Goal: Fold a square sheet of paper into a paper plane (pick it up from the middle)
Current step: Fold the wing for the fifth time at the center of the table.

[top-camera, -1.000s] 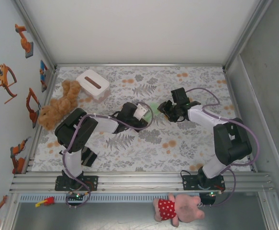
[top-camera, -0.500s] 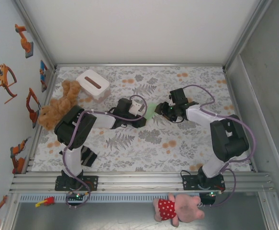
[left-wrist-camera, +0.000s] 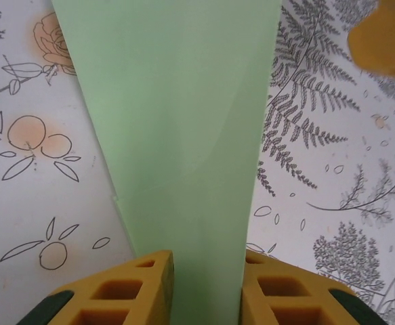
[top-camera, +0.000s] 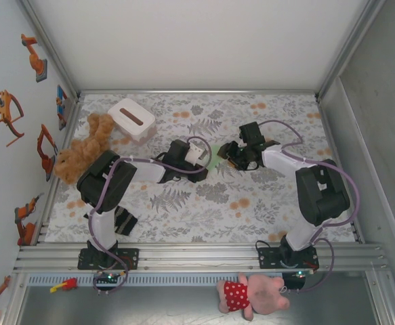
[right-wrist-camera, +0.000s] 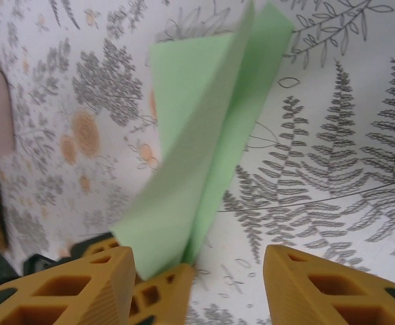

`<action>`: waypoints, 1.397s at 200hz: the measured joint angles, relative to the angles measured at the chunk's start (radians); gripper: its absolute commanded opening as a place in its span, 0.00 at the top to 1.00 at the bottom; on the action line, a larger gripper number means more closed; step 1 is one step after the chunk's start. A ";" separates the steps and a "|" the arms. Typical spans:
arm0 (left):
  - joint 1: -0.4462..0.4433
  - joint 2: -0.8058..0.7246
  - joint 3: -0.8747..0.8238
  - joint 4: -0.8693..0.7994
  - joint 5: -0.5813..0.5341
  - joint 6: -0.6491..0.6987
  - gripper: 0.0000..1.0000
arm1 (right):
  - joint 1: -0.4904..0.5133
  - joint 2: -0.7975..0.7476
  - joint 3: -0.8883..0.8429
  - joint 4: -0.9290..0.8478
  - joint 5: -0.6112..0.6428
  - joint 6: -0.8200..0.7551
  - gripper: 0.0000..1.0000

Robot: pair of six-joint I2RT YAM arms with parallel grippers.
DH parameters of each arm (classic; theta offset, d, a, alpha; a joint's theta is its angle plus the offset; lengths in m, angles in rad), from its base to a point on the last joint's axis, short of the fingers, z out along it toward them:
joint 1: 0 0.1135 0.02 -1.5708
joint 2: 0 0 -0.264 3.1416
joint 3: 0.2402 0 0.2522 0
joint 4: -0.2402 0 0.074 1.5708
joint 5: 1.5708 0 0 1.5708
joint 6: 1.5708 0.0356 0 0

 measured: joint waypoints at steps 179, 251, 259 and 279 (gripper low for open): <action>-0.182 -0.016 0.012 -0.034 -0.482 0.396 0.71 | 0.000 0.187 0.116 -0.142 -0.050 0.144 0.63; -0.187 -0.029 -0.010 -0.008 -0.498 0.425 0.62 | 0.000 0.188 0.125 -0.157 -0.045 0.159 1.00; -0.187 -0.035 -0.014 -0.013 -0.498 0.425 0.59 | 0.000 0.184 0.125 -0.156 -0.044 0.165 1.00; -0.186 -0.057 -0.025 -0.034 -0.491 0.416 0.54 | 0.000 0.164 0.117 -0.155 -0.037 0.174 1.00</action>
